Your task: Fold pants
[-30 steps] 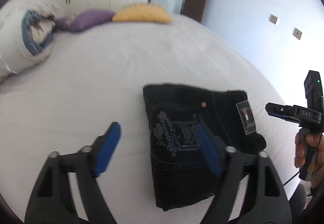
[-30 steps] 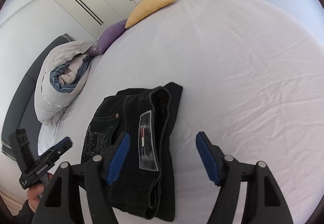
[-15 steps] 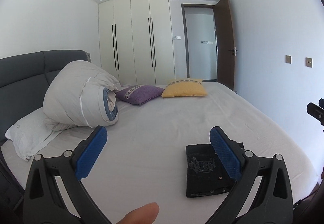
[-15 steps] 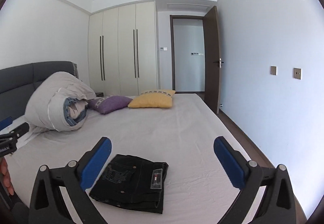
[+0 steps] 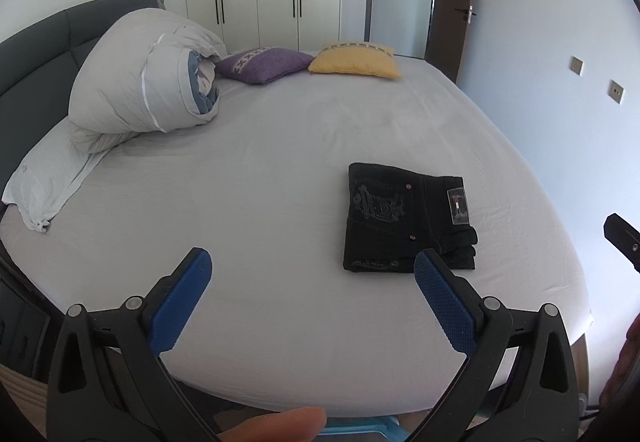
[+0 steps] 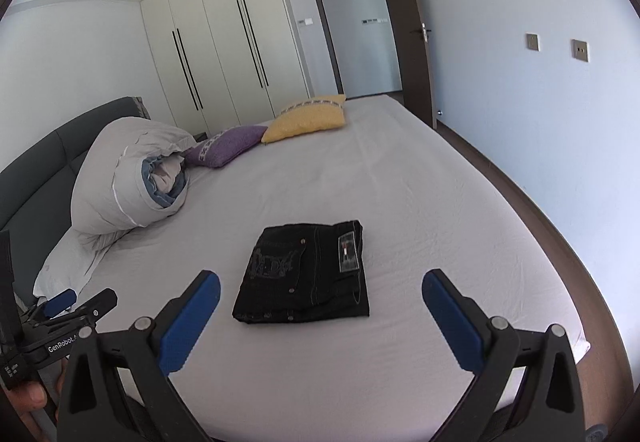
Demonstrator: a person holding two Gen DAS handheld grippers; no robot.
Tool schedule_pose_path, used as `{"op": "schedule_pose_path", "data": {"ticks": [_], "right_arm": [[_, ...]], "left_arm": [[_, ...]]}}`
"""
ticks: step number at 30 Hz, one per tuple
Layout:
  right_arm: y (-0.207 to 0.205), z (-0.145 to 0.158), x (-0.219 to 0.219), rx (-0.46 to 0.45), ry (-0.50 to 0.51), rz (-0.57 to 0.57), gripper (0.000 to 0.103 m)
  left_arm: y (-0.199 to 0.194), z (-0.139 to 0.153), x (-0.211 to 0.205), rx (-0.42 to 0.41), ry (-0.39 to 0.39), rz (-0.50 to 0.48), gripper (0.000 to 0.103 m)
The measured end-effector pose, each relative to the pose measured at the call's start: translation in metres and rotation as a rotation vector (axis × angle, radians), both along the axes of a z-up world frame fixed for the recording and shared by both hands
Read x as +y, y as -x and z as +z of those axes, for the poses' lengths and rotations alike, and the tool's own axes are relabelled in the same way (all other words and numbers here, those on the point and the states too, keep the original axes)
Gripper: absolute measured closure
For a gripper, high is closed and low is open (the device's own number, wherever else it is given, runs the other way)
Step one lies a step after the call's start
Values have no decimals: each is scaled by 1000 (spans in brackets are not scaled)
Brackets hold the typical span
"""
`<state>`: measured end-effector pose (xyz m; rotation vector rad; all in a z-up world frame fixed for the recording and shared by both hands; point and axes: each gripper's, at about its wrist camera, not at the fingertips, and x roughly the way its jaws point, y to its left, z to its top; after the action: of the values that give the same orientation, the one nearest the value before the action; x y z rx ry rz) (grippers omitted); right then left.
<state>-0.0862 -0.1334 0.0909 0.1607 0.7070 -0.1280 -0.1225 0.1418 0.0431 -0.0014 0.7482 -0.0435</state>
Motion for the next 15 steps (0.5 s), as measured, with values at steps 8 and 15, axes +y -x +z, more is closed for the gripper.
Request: {"op": "schedule_pose_path", "data": {"ticks": [8, 15], "right_arm": [[-2, -13, 3, 57, 27, -19, 0], [-7, -18, 13, 81, 57, 9, 0]], "left_arm": [[-12, -18, -9, 53, 11, -23, 0], [-22, -28, -10, 81, 9, -23, 0]]}}
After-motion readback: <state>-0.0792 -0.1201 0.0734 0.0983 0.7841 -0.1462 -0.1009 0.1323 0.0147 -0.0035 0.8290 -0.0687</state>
